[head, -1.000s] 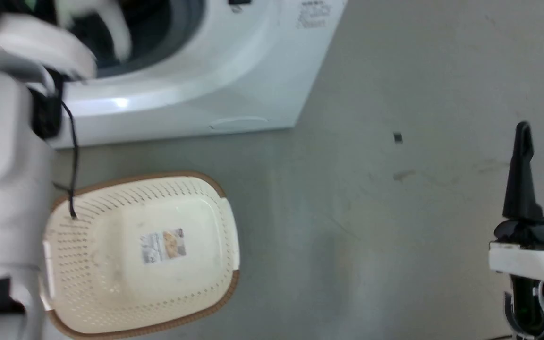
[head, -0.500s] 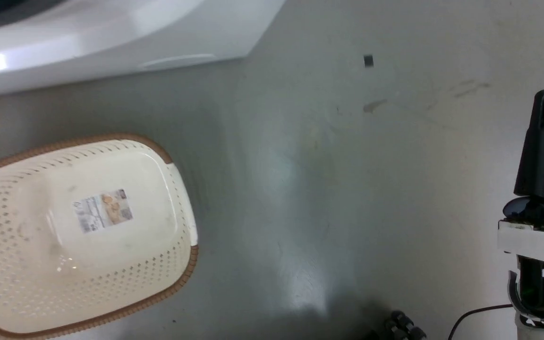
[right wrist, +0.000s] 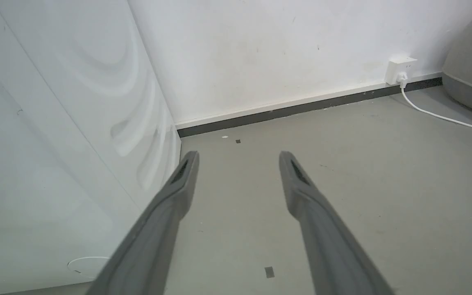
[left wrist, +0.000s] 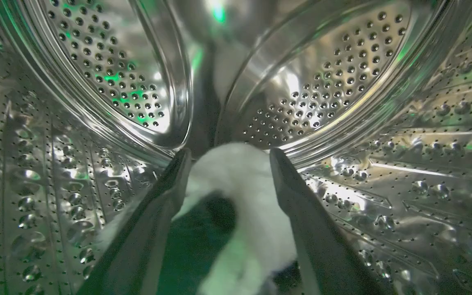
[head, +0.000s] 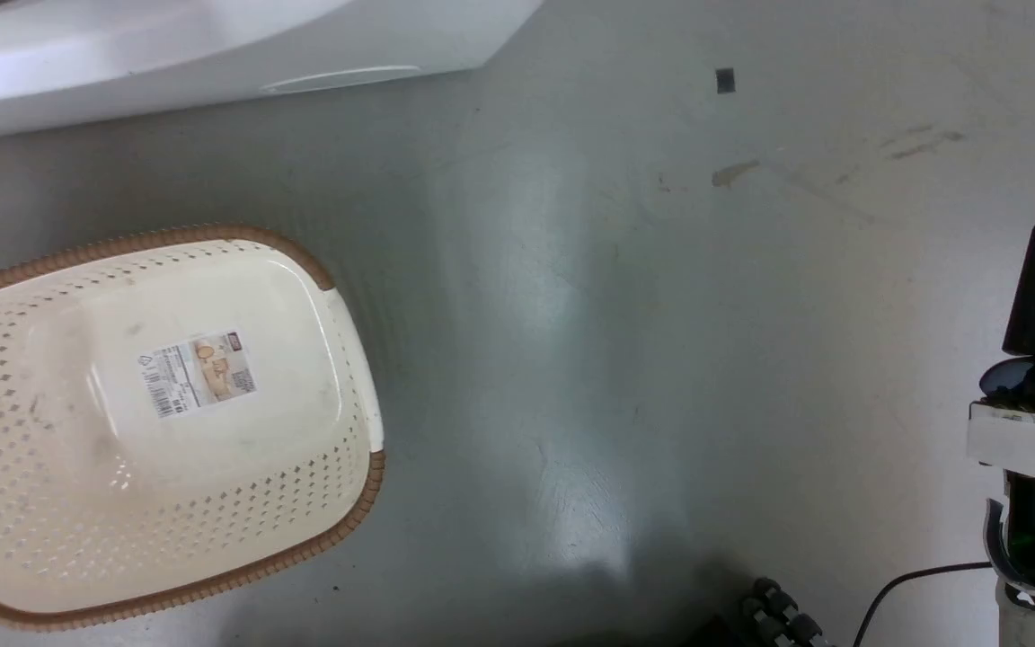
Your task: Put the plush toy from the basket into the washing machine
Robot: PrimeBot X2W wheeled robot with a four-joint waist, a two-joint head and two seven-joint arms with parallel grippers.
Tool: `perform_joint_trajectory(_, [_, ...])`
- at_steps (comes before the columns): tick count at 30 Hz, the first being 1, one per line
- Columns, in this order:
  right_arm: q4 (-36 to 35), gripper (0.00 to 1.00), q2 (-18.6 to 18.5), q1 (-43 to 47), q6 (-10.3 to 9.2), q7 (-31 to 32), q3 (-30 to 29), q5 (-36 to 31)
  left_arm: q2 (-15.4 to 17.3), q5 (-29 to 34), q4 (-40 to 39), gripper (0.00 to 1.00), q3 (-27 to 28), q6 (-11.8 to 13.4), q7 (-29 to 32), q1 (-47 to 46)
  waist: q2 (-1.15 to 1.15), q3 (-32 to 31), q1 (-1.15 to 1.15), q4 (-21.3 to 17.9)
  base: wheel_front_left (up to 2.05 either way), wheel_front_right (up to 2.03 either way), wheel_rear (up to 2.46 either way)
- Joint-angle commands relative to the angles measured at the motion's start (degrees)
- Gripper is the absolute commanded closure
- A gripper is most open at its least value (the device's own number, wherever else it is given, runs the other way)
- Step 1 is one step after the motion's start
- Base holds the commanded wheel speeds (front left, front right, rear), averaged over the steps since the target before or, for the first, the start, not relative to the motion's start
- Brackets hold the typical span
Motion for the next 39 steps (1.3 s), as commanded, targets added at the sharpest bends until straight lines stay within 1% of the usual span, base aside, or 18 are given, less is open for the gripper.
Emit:
perform_joint_trajectory(1, [0.0,0.00,0.0,-1.2,0.03,-0.2,0.1,-0.6,-0.3,0.3,-0.5,0.00,-0.2,-0.1,-0.3,1.0,0.00,-0.9,-0.01,0.6,0.00,0.00,0.00])
perform_joint_trajectory(8, [0.4,0.00,0.0,-0.8,0.03,-0.2,0.6,-1.5,-2.4,0.7,-3.3,0.00,0.8,-0.1,-0.3,10.6,0.00,-6.4,-0.01,2.4,0.00,0.00,0.00])
perform_joint_trajectory(11, [0.9,0.00,0.0,0.0,0.03,-0.2,0.7,-2.1,-3.7,0.6,-5.9,0.00,2.1,0.7,-0.3,16.3,0.00,-9.7,-0.01,3.4,0.00,0.00,0.00])
perform_joint_trajectory(14, [1.3,0.00,0.0,1.1,0.03,-0.2,0.9,-2.9,-5.4,1.8,-9.3,0.00,2.2,1.6,-0.3,22.6,0.00,-13.1,-0.01,4.7,0.00,0.00,0.00])
perform_joint_trajectory(17, [1.8,0.00,0.0,2.5,0.03,-0.3,1.2,-3.9,-7.9,2.5,-13.9,0.00,2.6,2.2,-0.3,29.6,0.00,-16.6,-0.01,6.2,0.00,0.00,0.00])
perform_joint_trajectory(24, [2.7,0.00,0.0,6.6,0.03,-0.3,2.0,-5.9,-12.1,5.3,-24.7,0.00,3.0,4.2,-0.3,45.6,0.00,-24.9,-0.01,9.4,0.00,0.00,0.00])
perform_joint_trajectory(25, [2.7,0.00,0.0,6.6,0.03,-0.3,2.0,-5.9,-12.1,5.3,-24.7,0.00,3.0,4.2,-0.3,45.6,0.00,-24.9,-0.01,9.4,0.00,0.00,0.00])
perform_joint_trajectory(29, [3.3,0.00,0.0,9.5,0.03,-0.3,1.9,-6.7,-14.2,7.4,-31.1,0.00,3.0,5.2,-0.3,54.2,0.00,-29.7,-0.01,11.3,0.00,0.00,0.00])
perform_joint_trajectory(33, [3.8,0.00,0.0,12.2,0.03,-0.3,2.1,-7.4,-15.9,8.6,-35.7,0.00,2.6,4.8,-0.3,62.2,0.00,-33.8,-0.01,13.0,0.00,0.00,0.00])
perform_joint_trajectory(39, [4.7,0.00,0.0,15.6,0.03,-0.3,2.7,-7.6,-16.8,11.0,-42.3,0.00,3.0,5.6,-0.3,72.6,0.00,-38.9,-0.01,14.6,0.00,0.00,0.00])
